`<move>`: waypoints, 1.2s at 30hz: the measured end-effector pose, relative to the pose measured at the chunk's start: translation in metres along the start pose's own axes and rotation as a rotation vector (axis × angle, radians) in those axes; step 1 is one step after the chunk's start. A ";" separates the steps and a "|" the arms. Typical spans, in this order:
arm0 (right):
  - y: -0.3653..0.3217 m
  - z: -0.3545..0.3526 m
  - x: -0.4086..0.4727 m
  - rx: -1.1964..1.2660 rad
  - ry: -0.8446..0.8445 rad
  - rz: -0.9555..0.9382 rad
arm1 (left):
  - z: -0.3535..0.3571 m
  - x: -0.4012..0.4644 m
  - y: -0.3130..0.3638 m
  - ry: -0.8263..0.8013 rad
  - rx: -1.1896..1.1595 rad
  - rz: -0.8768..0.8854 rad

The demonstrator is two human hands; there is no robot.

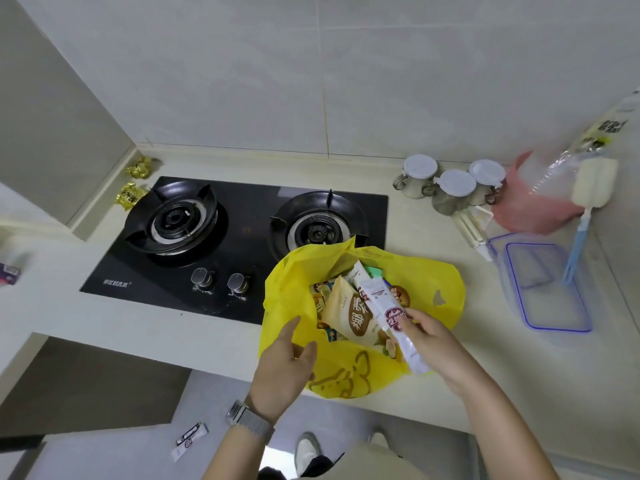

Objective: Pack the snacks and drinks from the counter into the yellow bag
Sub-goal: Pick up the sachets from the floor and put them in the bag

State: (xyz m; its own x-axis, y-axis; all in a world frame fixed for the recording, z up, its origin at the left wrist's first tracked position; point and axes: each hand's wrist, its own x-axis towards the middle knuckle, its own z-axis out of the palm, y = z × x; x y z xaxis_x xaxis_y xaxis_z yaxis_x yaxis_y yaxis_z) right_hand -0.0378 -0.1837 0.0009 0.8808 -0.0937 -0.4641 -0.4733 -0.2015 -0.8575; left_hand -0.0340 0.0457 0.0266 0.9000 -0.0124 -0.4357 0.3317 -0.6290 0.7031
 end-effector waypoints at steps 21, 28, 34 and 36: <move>0.024 0.042 0.081 -0.991 0.206 -0.196 | -0.008 -0.009 -0.011 0.140 -0.022 0.055; 0.028 0.023 0.078 -0.803 -0.035 -0.168 | -0.006 -0.020 -0.017 0.153 -0.082 0.037; 0.027 0.018 0.019 -0.436 0.170 -0.332 | -0.005 -0.029 -0.030 0.221 -0.187 0.011; 0.022 0.022 -0.001 -0.324 0.125 -0.321 | -0.005 -0.034 -0.033 0.239 -0.217 -0.004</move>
State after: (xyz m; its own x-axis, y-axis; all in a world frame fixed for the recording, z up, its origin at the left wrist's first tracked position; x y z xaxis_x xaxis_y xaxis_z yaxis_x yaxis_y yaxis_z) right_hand -0.0496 -0.1671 -0.0225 0.9861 -0.0894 -0.1397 -0.1659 -0.5316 -0.8306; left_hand -0.0742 0.0713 0.0208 0.9310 0.1891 -0.3121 0.3646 -0.4482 0.8162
